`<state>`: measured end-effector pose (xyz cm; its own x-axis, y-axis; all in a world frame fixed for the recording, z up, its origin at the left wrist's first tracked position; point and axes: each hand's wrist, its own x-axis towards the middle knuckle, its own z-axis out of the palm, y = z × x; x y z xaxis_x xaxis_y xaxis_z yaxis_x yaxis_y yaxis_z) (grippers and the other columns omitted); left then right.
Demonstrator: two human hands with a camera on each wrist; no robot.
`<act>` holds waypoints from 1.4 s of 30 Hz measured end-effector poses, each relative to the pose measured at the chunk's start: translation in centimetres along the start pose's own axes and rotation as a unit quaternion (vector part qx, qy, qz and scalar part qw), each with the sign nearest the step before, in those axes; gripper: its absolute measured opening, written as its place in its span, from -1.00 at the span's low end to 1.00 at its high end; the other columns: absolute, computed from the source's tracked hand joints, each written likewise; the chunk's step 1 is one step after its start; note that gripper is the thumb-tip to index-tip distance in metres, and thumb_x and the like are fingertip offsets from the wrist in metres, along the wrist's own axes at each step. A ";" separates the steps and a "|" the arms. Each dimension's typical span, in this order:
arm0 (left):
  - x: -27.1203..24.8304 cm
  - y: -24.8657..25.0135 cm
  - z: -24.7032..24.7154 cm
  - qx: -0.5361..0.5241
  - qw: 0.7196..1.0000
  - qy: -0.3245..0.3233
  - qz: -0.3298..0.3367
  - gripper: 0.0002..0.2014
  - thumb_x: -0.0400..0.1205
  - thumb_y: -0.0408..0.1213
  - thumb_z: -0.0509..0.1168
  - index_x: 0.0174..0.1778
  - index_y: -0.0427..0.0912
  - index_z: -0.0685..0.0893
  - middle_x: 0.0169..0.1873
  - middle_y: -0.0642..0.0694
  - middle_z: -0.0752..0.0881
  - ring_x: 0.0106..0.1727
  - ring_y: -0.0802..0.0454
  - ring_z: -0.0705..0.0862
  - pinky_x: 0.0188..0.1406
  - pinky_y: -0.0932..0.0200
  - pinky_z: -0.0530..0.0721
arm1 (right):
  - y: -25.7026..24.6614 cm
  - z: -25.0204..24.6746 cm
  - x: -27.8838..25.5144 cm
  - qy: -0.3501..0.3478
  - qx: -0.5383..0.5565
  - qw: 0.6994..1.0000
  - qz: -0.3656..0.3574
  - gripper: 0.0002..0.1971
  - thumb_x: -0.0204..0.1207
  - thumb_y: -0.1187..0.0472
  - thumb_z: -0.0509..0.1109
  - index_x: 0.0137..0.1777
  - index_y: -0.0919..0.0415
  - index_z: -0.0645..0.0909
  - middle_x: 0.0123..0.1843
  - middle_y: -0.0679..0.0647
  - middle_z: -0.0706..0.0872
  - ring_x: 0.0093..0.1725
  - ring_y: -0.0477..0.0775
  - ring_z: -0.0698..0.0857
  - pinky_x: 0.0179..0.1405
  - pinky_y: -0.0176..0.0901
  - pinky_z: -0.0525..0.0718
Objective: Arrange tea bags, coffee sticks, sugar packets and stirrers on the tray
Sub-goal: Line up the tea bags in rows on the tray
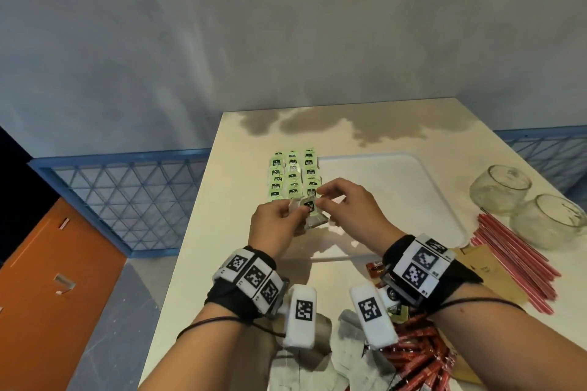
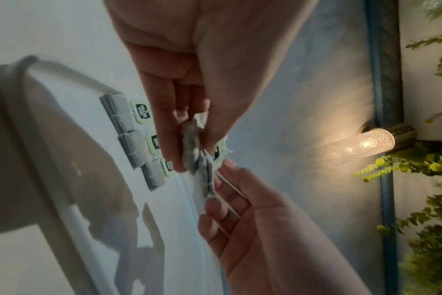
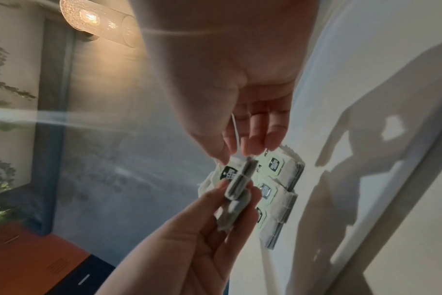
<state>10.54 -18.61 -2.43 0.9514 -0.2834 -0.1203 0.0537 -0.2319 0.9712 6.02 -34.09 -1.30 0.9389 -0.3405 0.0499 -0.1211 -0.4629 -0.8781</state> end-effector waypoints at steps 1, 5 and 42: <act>0.1 0.0 -0.1 -0.015 1.000 -0.018 -0.011 -0.92 0.59 -0.37 0.45 -0.17 -0.29 0.81 -0.44 -0.09 0.74 -0.37 0.02 0.73 -0.06 -0.10 0.83 | 0.2 0.1 0.2 -0.012 0.001 1.000 0.006 -0.90 0.55 0.16 0.48 0.02 0.12 0.74 -0.11 -0.09 0.75 -0.27 -0.15 0.65 -0.16 -0.20 0.66; 0.7 -0.9 -0.8 -0.012 0.998 -0.043 -0.049 -0.91 0.59 -0.32 0.46 -0.09 -0.27 0.82 -0.28 -0.16 0.80 -0.21 -0.08 0.77 -0.03 -0.12 0.83 | 1.2 0.6 0.5 -0.058 0.007 0.998 0.039 -0.90 0.59 0.21 0.46 -0.12 0.23 0.71 -0.24 0.06 0.74 -0.35 -0.02 0.68 -0.31 -0.18 0.69; -1.0 -0.8 -1.4 0.085 0.993 0.031 0.070 -0.76 0.42 -0.20 0.58 -0.07 0.04 0.70 -0.04 0.06 0.72 -0.07 0.13 0.74 -0.10 0.25 0.69 | -1.5 2.0 -0.2 -0.049 0.053 0.997 0.038 -0.83 0.60 0.21 0.42 -0.19 0.23 0.57 -0.23 0.22 0.75 -0.32 0.01 0.73 -0.14 0.07 0.72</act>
<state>9.98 -16.82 -2.76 0.9633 -0.2665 0.0312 -0.1266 -0.3490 0.9285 6.69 -31.71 -1.00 0.9562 -0.2863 -0.0604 -0.1624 -0.3476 -0.9235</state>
